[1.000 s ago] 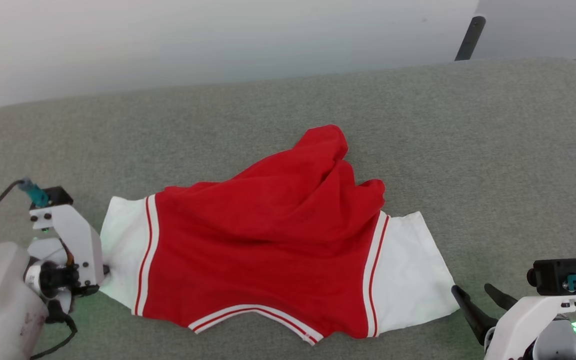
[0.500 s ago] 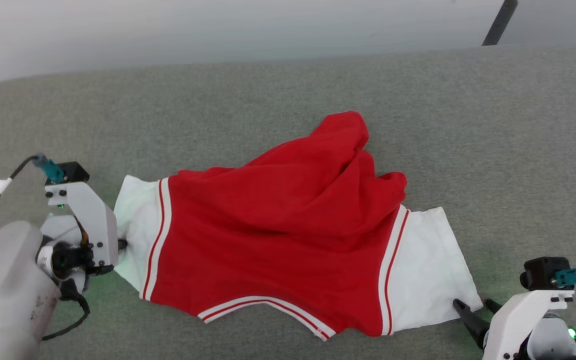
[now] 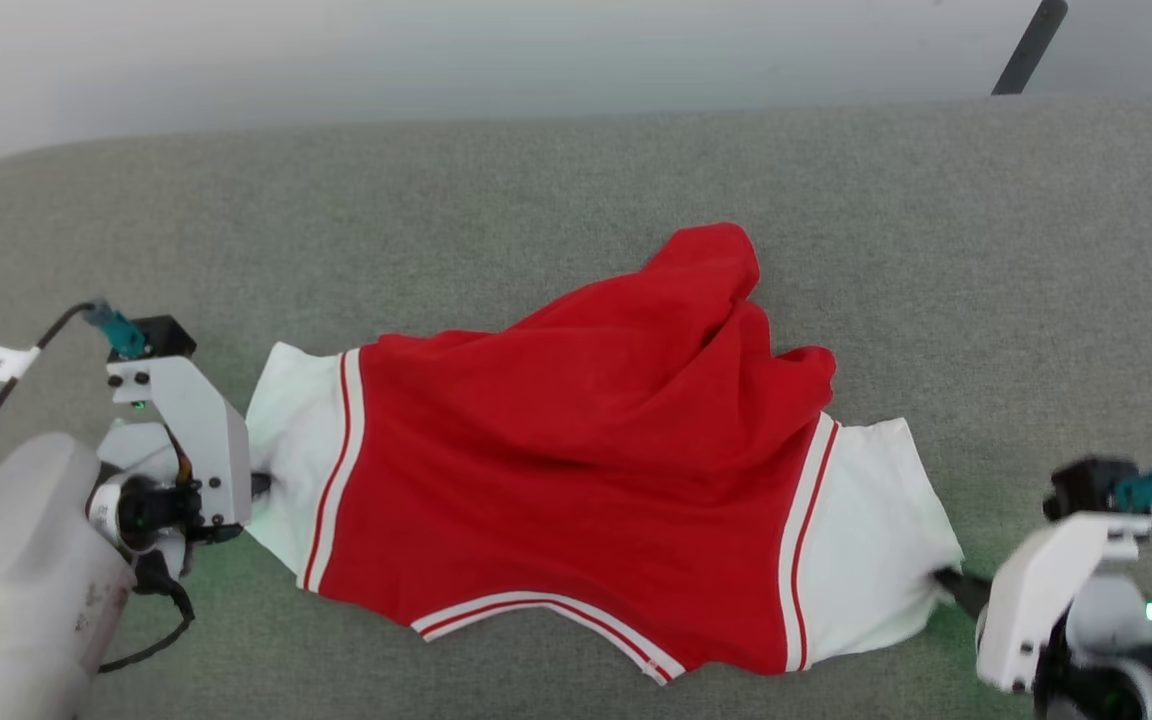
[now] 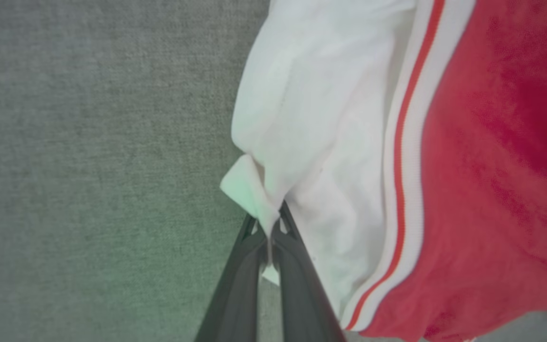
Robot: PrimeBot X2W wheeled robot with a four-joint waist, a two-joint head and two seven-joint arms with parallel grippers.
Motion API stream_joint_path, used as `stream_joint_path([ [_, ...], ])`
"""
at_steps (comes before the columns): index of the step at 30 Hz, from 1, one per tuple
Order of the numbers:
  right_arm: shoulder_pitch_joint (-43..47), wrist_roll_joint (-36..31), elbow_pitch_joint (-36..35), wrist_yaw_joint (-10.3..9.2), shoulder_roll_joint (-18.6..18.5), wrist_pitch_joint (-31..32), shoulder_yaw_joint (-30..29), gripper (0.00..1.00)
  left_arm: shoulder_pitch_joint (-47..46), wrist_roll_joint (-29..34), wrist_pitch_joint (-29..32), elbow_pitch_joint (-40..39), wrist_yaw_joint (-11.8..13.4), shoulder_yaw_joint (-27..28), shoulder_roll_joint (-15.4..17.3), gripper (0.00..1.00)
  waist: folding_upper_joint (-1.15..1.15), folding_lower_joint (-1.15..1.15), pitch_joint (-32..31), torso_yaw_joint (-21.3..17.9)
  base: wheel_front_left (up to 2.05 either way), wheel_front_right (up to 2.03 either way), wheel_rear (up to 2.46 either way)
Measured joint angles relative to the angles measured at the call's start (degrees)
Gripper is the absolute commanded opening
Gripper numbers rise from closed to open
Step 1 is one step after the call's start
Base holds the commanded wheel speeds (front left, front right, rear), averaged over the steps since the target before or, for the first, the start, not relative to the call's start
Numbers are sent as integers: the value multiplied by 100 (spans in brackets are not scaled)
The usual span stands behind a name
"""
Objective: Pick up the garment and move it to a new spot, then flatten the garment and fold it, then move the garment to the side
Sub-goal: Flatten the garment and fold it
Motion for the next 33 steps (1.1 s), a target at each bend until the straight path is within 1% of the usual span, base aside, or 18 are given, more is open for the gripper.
stream_joint_path([
  [4, -392, 394, -157, 0, -64, 276, -137, 0, -99, 5, 136, 0, 29, -47, -18, 0, 0, 0, -106, 18, 0, 0, 0],
  [11, -1395, 791, -368, 0, -344, 715, -379, 0, -678, 66, 416, -199, 47, -96, -37, 0, 0, 0, -435, 69, 0, 0, 0],
  [14, -1941, 801, -334, 0, -413, 811, -367, 0, -965, 126, 481, -279, 69, -102, -43, 0, 0, 0, -600, 94, 0, 0, 0],
  [16, -2337, 761, -219, 0, -425, 736, -347, 0, -1163, 182, 497, -318, 96, -113, -54, 0, 0, 0, -708, 107, 0, 0, 0],
  [20, -3112, 715, 219, 0, -475, 387, -122, 0, -1591, 278, 356, -322, 131, -90, -130, 0, 0, 0, -899, 127, 0, 0, 0],
  [27, -4497, 711, 1330, 0, -581, -726, 412, 0, -2433, 499, -138, -125, 197, 12, -277, 0, 0, 0, -1129, 116, 0, 0, 0],
  [33, -5659, 694, 2251, 0, -645, -1693, 827, 0, -3263, 661, -601, 119, 252, 134, -377, 0, 0, 0, -1098, 69, 0, 0, 0],
])
